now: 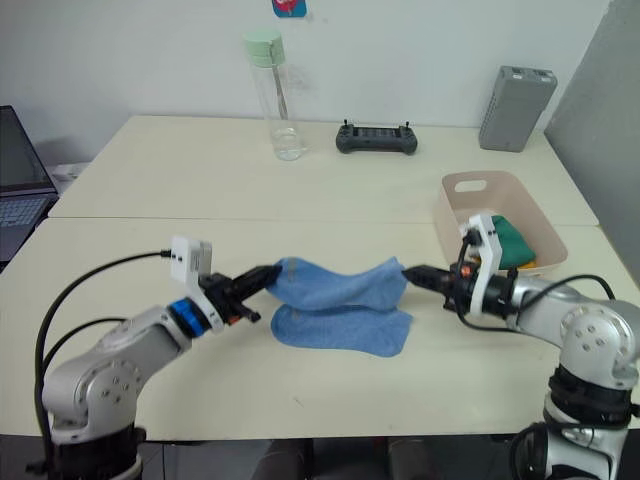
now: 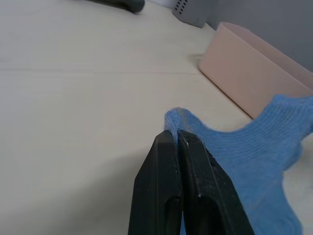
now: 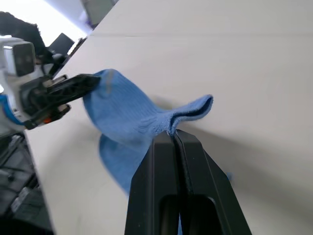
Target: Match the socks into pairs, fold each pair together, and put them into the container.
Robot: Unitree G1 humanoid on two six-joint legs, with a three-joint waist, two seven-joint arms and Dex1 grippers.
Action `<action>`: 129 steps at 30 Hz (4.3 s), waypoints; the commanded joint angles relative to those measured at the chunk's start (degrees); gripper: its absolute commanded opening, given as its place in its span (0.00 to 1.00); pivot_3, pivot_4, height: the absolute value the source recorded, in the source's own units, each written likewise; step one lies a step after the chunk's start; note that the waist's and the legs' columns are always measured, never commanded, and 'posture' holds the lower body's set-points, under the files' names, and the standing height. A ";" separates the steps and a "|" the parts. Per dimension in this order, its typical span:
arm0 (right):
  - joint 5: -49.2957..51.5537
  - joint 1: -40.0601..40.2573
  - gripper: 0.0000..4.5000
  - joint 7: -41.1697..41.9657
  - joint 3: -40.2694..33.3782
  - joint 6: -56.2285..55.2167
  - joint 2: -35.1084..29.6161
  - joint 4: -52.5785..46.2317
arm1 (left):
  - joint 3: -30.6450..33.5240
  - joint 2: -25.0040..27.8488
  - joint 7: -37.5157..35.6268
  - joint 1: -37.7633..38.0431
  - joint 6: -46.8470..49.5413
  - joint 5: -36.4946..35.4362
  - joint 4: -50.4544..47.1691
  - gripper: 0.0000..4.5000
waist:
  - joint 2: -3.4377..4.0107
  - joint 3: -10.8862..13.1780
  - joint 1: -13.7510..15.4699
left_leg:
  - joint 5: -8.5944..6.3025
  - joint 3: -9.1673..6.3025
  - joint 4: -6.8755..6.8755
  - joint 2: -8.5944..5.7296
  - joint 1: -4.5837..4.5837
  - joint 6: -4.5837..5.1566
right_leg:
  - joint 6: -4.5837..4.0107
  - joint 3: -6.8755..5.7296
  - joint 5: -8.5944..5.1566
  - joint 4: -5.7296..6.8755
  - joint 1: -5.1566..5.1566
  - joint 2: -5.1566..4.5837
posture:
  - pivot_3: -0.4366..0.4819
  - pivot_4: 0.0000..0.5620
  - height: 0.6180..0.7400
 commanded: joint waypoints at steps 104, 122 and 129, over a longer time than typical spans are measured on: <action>-31.71 12.60 0.01 18.53 32.47 -55.08 -12.19 4.05 | -24.46 18.25 -33.88 -9.64 -48.07 26.17 25.68 0.00 | -0.04 0.03 0.20 | -0.05 0.31 -0.47 0.07 0.09 -0.07 | -0.28 0.11 -0.31 -0.03 -0.23 -0.03 | 0.48 0.27 1.00; -25.36 16.98 0.82 11.25 28.55 -39.63 -8.82 2.70 | -24.11 17.23 -35.00 -9.64 -46.35 24.78 19.81 0.00 | -0.05 0.02 0.10 | -0.04 0.23 -0.43 0.05 0.12 -0.07 | -0.21 0.05 -0.27 -0.02 -0.14 -0.02 | 0.48 0.27 1.00; -21.60 14.65 0.32 10.18 26.44 -35.23 -5.80 3.55 | -24.20 16.57 -34.57 -8.77 -47.52 25.69 19.87 0.00 | -0.05 0.02 0.12 | -0.04 0.18 -0.44 0.06 0.11 -0.07 | -0.22 0.02 -0.27 0.00 -0.14 -0.01 | 0.48 0.27 1.00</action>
